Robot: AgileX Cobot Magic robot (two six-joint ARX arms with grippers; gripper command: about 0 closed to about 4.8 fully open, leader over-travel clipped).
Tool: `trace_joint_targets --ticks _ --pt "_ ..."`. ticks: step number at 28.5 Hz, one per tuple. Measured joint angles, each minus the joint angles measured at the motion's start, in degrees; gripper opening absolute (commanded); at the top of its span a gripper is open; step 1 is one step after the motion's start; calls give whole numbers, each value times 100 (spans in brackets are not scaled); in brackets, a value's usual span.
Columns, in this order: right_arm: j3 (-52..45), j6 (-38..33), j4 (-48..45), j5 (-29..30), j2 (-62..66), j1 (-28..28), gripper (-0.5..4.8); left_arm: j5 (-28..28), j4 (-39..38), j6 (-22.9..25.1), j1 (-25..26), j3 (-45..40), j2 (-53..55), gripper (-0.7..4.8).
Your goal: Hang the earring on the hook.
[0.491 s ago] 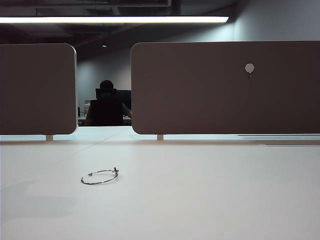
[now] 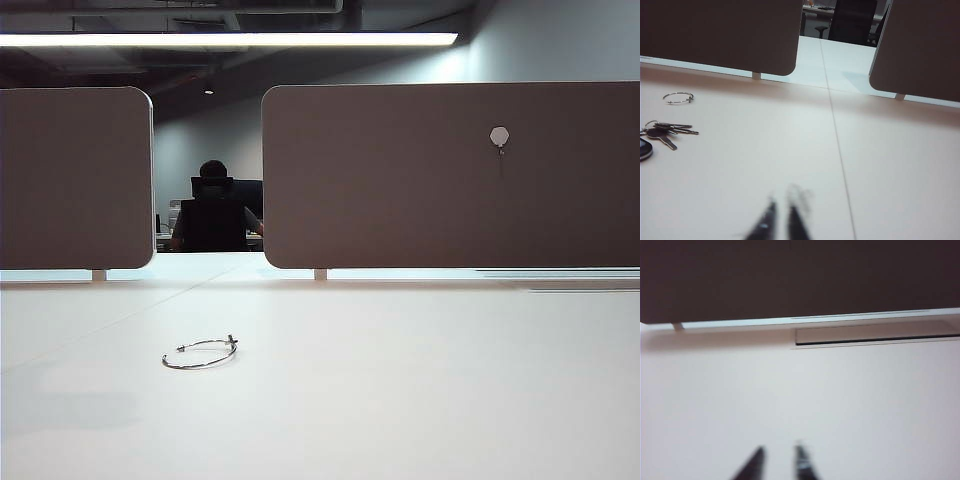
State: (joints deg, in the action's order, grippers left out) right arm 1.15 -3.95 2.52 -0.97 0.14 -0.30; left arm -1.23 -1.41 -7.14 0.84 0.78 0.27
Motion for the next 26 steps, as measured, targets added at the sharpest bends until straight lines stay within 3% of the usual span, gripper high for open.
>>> trace_joint_targets --ticks 1,5,10,14,17,21,26 --pt "98 -136 37 81 13 4 479 -4 -31 -63 0 44 0 479" --pt "979 -356 94 463 44 17 479 -275 -254 -420 0 533 0 479" --pt "1674 -391 153 1462 772 17 479 -1495 -509 -1635 -96 1128 160 479" --pt "2426 -350 122 1974 1777 188 479 -1753 -544 -1818 -468 1517 476 479" --pt "2953 -323 -72 2015 2634 494 479 -1812 -284 -1781 -837 1871 872 479" --pt "3254 -304 42 2009 3541 1067 479 -1882 -251 -1300 -1272 2181 1508 479" --pt "3650 -199 -282 1836 4776 2459 479 -1825 -723 -549 -1749 2498 2258 479"
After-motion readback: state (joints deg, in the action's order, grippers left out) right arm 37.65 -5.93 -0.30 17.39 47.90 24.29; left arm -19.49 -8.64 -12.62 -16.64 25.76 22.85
